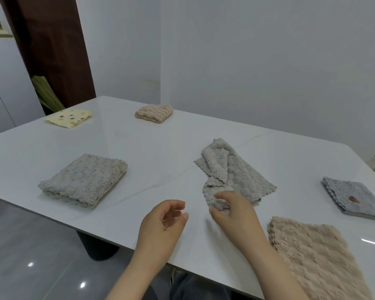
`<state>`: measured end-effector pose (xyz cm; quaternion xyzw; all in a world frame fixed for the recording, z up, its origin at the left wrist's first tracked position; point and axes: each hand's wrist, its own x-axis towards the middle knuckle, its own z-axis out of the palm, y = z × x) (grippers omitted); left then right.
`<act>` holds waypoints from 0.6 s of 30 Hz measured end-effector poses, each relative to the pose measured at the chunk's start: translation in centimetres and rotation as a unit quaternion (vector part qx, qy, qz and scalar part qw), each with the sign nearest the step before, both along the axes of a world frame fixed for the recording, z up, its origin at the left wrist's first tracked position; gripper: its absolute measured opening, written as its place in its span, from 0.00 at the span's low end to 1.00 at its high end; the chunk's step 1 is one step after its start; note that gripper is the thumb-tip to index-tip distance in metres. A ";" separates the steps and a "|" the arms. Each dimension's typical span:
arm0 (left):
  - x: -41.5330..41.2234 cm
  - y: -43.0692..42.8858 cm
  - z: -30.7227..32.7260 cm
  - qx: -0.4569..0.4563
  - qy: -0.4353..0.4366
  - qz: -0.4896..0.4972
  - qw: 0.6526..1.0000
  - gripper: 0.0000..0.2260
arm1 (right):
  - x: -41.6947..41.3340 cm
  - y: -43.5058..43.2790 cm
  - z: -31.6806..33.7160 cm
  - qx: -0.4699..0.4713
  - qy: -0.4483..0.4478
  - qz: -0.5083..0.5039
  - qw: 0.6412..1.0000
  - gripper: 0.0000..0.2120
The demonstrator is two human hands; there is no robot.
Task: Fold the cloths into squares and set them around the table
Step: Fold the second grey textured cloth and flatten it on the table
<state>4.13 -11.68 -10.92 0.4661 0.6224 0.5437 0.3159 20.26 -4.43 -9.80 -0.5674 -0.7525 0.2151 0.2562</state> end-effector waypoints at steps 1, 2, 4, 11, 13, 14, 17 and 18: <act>-0.1 0.0 -0.2 -0.003 -0.005 0.001 1.000 0.07 | -0.3 0.4 -0.2 -0.009 -0.008 -0.006 1.000 0.18; -0.2 0.0 -0.4 -0.006 -0.012 0.002 1.000 0.07 | -0.5 0.7 -0.4 -0.016 -0.017 -0.013 1.000 0.17; -0.4 0.0 -0.9 -0.013 -0.020 0.004 1.000 0.07 | -0.8 0.9 -0.7 -0.011 -0.039 -0.026 0.999 0.13; -0.9 0.4 -1.4 -0.019 -0.021 -0.004 1.000 0.07 | -0.6 -0.3 -1.1 0.022 -0.051 -0.032 0.998 0.03; -1.0 0.5 -1.4 -0.019 -0.014 -0.013 1.000 0.08 | 0.0 -1.2 -1.5 0.024 -0.042 -0.021 0.999 0.05; -1.1 0.6 -1.3 -0.019 -0.007 -0.017 1.000 0.08 | 0.3 -1.6 -1.7 0.026 -0.041 -0.018 0.999 0.05; -1.1 0.9 -1.3 -0.020 0.045 -0.031 0.998 0.09 | 1.0 -2.4 -1.8 0.027 -0.041 -0.014 0.999 0.06; -1.1 1.0 -1.3 -0.016 0.072 -0.038 0.997 0.10 | 1.2 -2.5 -1.7 0.026 -0.042 -0.012 0.999 0.06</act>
